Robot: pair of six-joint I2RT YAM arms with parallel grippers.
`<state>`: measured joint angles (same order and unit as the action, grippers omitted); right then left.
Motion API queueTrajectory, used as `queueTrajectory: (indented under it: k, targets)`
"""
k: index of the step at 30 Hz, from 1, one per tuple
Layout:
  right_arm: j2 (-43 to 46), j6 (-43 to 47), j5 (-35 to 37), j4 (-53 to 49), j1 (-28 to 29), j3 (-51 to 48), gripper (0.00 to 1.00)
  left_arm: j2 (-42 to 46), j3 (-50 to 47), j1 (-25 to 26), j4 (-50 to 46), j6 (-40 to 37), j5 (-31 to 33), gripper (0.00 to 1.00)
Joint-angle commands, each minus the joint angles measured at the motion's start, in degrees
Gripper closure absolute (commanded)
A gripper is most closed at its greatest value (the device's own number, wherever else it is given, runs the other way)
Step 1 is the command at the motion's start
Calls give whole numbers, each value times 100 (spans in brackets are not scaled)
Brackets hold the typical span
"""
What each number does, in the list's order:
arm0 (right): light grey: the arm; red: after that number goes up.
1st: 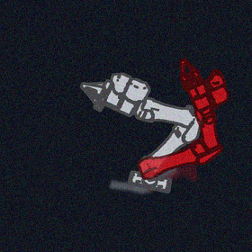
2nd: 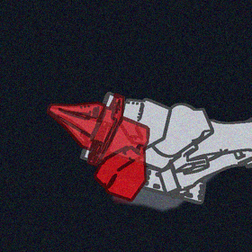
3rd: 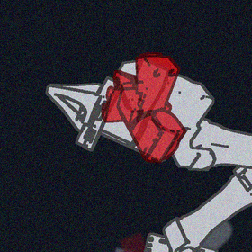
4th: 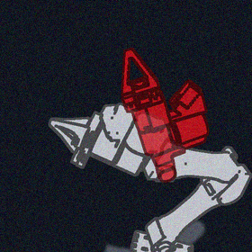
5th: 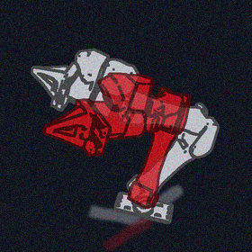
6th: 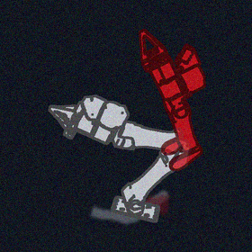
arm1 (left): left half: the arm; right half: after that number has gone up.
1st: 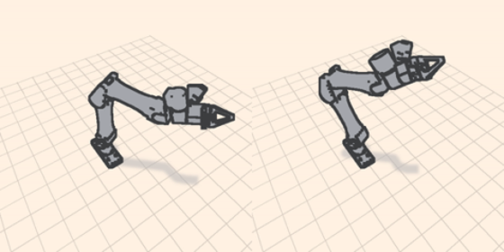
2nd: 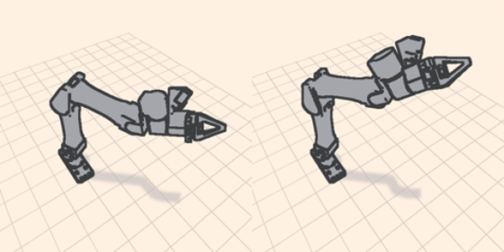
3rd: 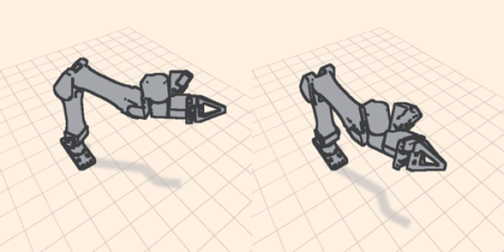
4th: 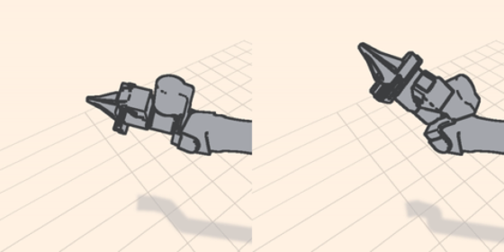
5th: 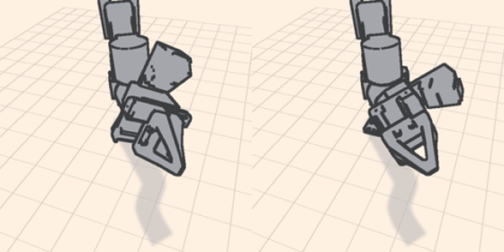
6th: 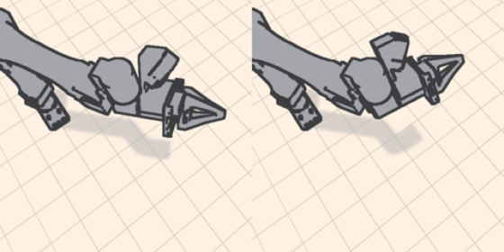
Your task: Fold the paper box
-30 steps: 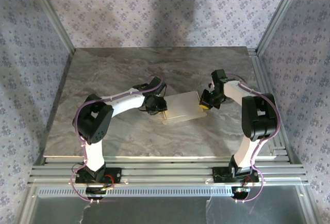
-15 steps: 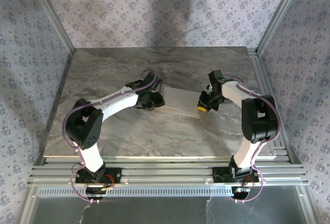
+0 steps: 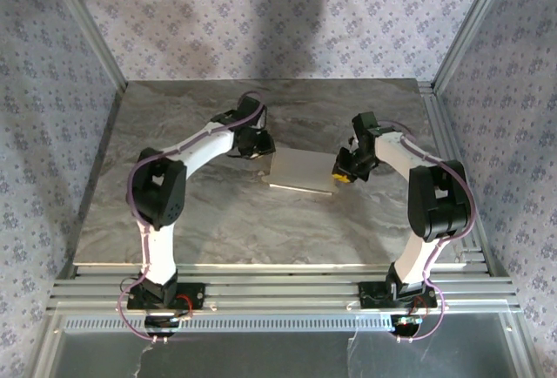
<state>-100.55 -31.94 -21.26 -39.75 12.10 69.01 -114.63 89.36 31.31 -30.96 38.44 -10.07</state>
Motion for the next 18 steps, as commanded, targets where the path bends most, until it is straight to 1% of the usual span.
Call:
queueTrajectory:
  k: [1, 4, 5, 8, 14, 18]
  targets:
    - [-106, 109, 98, -227, 22, 200, 83, -333, 326, 46, -525, -629, -156, 72]
    - [-189, 127, 113, -227, 8, 234, 83, -571, 552, 51, -628, -768, -184, 73]
    - [-233, 140, 105, -226, 20, 243, 83, -632, 594, 56, -658, -792, -211, 77]
    - [-354, 145, 89, -213, 28, 253, 83, -651, 506, 88, -689, -811, -181, 80]
    - [-486, 162, 69, -166, 47, 253, 80, -413, 66, 152, -604, -865, 73, 79]
    - [-568, 193, 87, -182, 65, 242, 79, -426, 11, 186, -676, -949, 113, 79]
